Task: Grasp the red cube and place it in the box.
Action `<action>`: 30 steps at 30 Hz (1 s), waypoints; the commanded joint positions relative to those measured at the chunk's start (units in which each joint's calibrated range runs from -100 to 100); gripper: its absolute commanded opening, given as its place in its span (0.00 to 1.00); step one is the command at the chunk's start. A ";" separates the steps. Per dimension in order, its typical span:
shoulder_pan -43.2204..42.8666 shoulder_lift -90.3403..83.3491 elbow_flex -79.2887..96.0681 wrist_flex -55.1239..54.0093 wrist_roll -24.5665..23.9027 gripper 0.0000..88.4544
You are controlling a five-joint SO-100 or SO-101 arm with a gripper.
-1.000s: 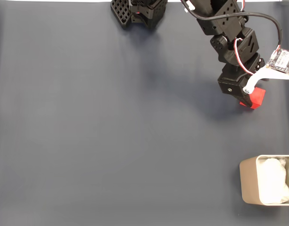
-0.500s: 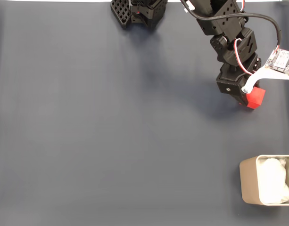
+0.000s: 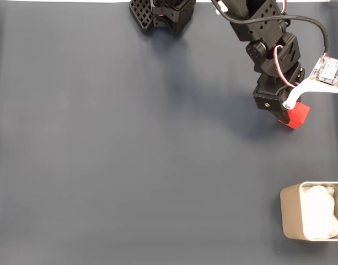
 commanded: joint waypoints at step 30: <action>4.86 -14.17 -11.29 12.38 -2.30 0.13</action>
